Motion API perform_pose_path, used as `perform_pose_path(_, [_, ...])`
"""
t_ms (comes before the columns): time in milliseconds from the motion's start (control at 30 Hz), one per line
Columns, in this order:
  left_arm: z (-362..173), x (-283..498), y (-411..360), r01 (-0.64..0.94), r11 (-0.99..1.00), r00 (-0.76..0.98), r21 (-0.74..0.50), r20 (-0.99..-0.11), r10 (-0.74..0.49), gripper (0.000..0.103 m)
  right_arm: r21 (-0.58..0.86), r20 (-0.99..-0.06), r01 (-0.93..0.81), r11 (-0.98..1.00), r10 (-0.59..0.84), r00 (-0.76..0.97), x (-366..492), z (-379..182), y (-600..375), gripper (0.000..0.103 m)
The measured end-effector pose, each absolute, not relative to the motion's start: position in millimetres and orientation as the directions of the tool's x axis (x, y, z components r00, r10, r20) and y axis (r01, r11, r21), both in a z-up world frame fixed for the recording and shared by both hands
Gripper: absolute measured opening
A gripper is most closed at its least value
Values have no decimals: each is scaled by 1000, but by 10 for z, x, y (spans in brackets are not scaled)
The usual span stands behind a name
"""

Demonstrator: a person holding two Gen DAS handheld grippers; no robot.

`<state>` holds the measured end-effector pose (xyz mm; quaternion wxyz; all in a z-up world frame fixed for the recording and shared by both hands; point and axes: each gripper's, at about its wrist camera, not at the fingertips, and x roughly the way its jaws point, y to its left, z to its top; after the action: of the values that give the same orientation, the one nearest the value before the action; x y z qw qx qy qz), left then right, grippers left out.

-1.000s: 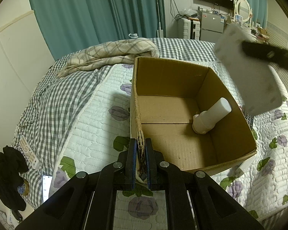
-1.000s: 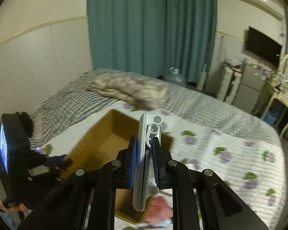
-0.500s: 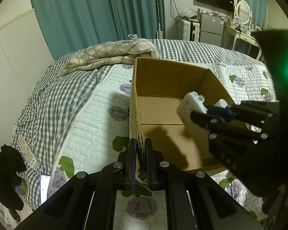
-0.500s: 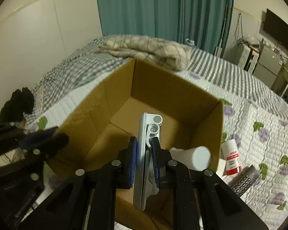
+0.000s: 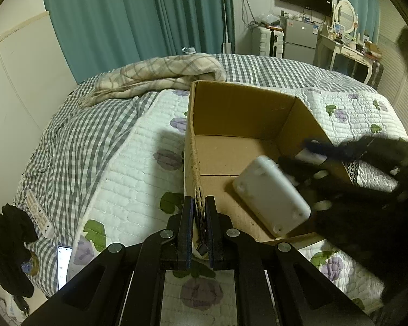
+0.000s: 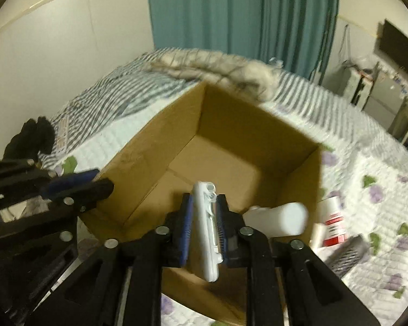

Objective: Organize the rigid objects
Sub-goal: 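Carry the white device into the box and release it, then grasp the pink rose-printed card case with the right tool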

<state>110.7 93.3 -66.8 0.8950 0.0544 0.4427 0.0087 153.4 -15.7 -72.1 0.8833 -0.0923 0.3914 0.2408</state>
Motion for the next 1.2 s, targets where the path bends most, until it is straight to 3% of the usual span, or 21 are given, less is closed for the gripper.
perform_pose_path(33, [-654,1098,931,38,995,608,97,-792,54,8,28,-720,-482,876,352,598,1518,-628,-241,50])
perform_pose_path(67, [-656,1103,930,34,994,608,103,-791,61,8,30,-701,-464,885,350,622,1499,-533,-334,54])
perform_pose_path(300, [-663,1114,916,34,993,607,112,-792,69,8,-10,-615,-349,937,270,741,1370,-95,-986,73])
perform_pose_path(533, [-674,1108,895,33,992,605,123,-793,78,8,-37,-613,-227,973,158,774,1279,-174,-1521,74])
perform_pose_path(833, [-675,1114,909,29,992,602,126,-794,83,8,-20,-759,-195,981,112,641,1328,-1054,-1724,74])
perform_pose_path(1200, [-682,1121,914,31,992,600,124,-796,81,8,-89,-868,-458,884,157,472,1297,-1788,-1260,74])
